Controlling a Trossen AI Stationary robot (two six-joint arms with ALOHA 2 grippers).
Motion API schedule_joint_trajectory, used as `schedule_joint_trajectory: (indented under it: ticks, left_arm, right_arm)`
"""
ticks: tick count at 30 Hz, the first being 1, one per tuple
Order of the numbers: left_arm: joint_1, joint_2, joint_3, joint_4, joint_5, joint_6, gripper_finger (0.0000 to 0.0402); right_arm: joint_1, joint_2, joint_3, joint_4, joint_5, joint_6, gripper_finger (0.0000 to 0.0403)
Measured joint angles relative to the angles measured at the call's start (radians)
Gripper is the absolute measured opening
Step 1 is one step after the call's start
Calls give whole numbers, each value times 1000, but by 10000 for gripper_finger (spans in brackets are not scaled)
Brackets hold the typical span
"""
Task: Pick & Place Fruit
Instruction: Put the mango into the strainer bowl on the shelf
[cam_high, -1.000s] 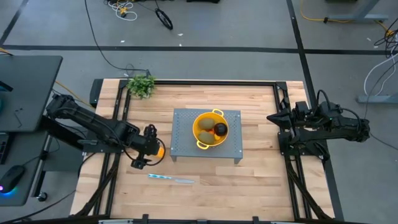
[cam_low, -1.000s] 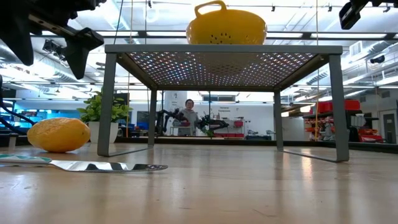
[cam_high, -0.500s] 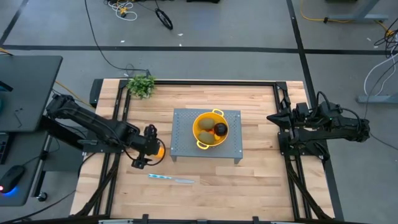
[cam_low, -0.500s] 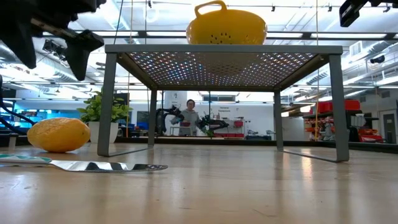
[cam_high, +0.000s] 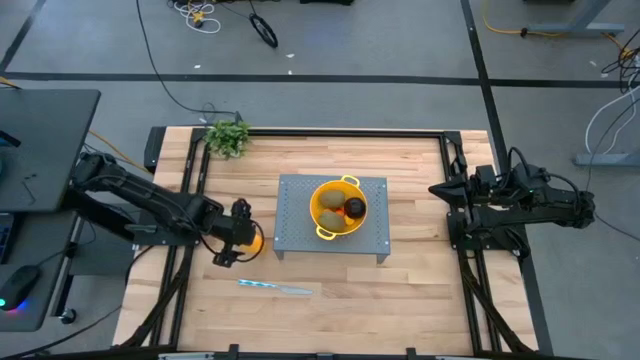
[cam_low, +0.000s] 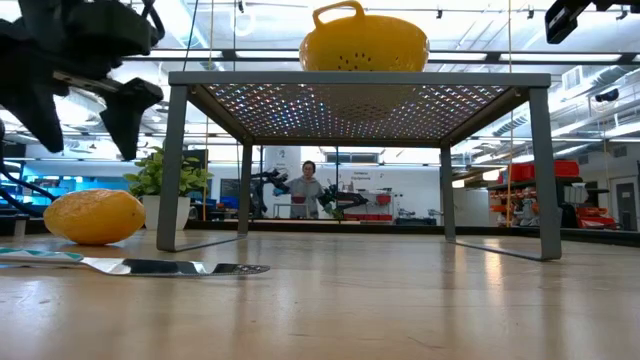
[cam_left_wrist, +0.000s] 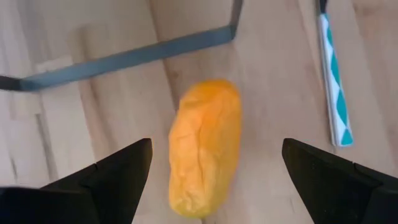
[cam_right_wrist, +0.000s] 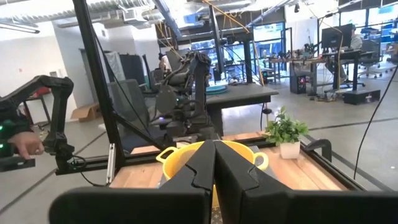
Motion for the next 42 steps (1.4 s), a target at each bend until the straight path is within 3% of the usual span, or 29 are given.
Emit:
schedule_joint_trajectory:
  ticks: [18,31,42]
  left_arm:
    - [119,3,-1,23,54,61,367]
    - [119,214,-1,28,101,133,367]
    - [119,230,-13,51,103,149,367]
  right_arm:
    - [0,10,0,1,18,0,15]
    - [0,10,0,1,35,0,15]
    - [0,10,0,1,36,0,15]
